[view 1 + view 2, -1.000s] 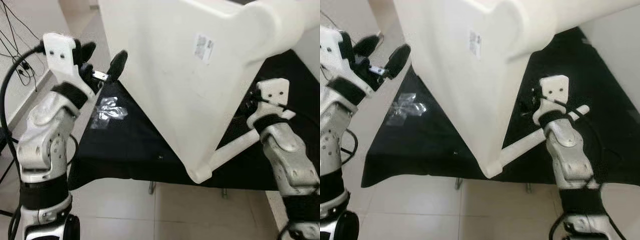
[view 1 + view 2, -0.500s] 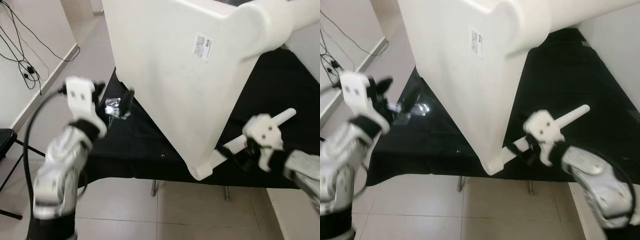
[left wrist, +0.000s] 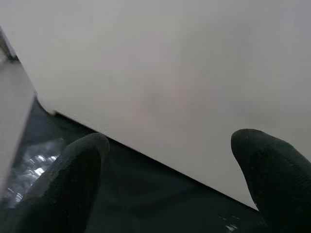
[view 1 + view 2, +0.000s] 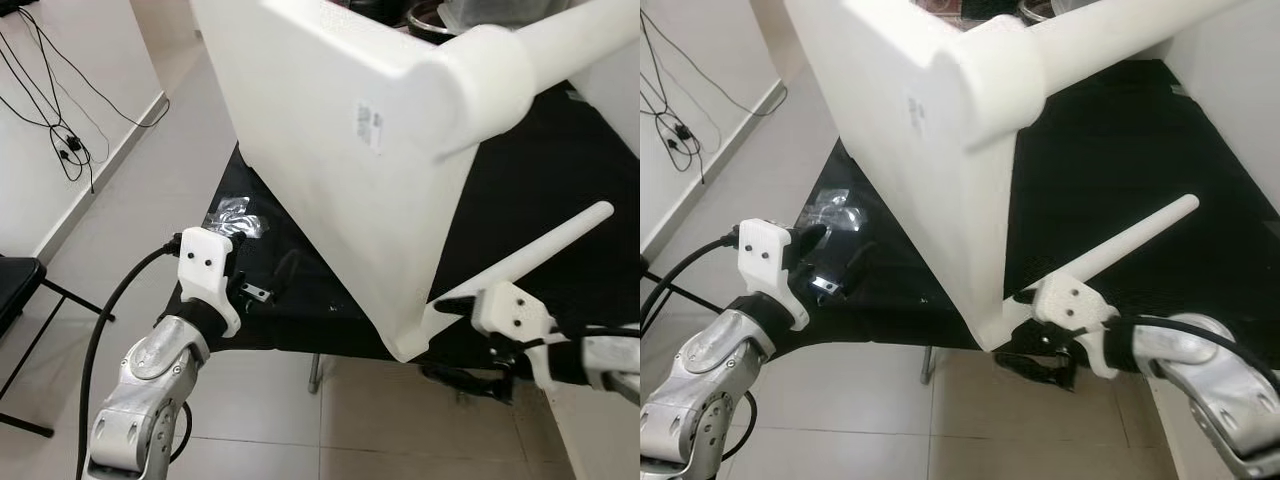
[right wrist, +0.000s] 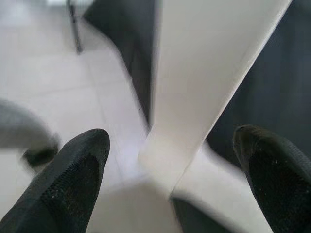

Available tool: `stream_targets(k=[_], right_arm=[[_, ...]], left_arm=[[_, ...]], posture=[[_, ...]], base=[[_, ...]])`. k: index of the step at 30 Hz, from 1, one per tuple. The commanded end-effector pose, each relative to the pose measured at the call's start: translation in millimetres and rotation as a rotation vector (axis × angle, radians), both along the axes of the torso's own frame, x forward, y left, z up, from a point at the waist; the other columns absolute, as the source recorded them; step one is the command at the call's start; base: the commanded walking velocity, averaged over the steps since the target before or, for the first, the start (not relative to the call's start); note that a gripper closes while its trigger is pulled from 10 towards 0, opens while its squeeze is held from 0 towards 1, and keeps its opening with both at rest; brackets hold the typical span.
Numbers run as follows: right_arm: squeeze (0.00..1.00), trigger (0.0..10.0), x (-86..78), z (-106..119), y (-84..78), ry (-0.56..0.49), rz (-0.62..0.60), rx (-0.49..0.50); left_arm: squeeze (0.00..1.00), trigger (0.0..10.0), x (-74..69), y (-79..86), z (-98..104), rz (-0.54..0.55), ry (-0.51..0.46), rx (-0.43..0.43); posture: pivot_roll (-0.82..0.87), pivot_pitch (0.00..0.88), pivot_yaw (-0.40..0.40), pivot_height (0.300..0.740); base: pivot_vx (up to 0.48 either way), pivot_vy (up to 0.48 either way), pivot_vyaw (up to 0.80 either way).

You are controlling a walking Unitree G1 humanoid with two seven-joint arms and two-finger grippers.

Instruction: Building children table

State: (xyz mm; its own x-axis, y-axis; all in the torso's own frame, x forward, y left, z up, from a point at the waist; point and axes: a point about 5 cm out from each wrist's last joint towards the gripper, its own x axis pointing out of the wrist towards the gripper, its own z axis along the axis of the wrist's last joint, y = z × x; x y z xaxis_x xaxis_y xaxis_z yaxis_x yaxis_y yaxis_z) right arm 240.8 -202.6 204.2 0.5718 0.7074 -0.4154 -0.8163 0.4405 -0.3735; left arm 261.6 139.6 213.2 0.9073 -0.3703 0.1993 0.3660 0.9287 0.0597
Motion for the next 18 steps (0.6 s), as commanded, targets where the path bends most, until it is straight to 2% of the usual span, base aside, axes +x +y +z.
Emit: stream_targets(k=[1,4,5,6,8,9,11,12,13,17,18], right_arm=[[0.0,10.0,0.5,-4,3.8,0.004,0.0,-0.003],[0.0,10.0,1.0,-4,6.1,0.015,-0.004,0.006],[0.0,10.0,0.3,-5,2.7,0.017,-0.007,-0.023],[0.0,10.0,0.3,-5,2.7,0.017,-0.007,-0.023],[0.0,10.0,1.4,-5,0.0,0.014,-0.026,-0.032],[0.0,10.0,1.4,-5,0.0,0.014,-0.026,-0.032],[0.0,10.0,1.9,-3,2.7,0.017,-0.028,0.001],[0.0,10.0,1.9,-3,2.7,0.017,-0.028,0.001],[0.0,10.0,2.0,-1,7.7,0.015,-0.019,0.034],[0.0,10.0,4.2,1,13.2,-0.012,-0.023,0.06],[0.0,10.0,4.2,1,13.2,-0.012,-0.023,0.06]], left_arm=[[0.0,10.0,1.9,9.1,7,0.039,-0.043,0.041],[0.0,10.0,13.2,31.7,41,0.108,-0.154,0.069],[0.0,10.0,19.3,44.4,67,0.141,-0.23,0.065],[0.0,10.0,19.3,44.4,67,0.141,-0.23,0.065],[0.0,10.0,27.7,57.4,100,0.164,-0.328,0.084],[0.0,10.0,27.7,57.4,100,0.164,-0.328,0.084],[0.0,10.0,37.9,67.7,139,0.173,-0.435,0.1],[0.0,10.0,37.9,67.7,139,0.173,-0.435,0.1],[0.0,10.0,43.5,72.3,166,0.178,-0.507,0.102],[0.0,10.0,50.5,78.2,190,0.187,-0.554,0.096],[0.0,10.0,50.5,78.2,190,0.187,-0.554,0.096]], posture=[[-0.02,0.091,0.024,0.74],[-0.02,0.088,0.023,0.74],[-0.02,0.089,0.026,0.74],[-0.02,0.089,0.026,0.74],[-0.02,0.086,0.02,0.74],[-0.02,0.086,0.02,0.74],[-0.03,0.083,0.02,0.74],[-0.03,0.083,0.02,0.74],[-0.02,0.081,0.022,0.74],[-0.02,0.082,0.026,0.74],[-0.02,0.082,0.026,0.74]], base=[[0.0,0.0,0.0],[0.0,0.0,0.0],[0.0,0.0,0.0],[0.0,0.0,0.0],[0.0,0.0,0.0],[0.0,0.0,0.0],[0.0,0.0,0.0],[0.0,0.0,0.0],[0.0,0.0,0.0],[0.0,0.0,0.0],[0.0,0.0,0.0]])
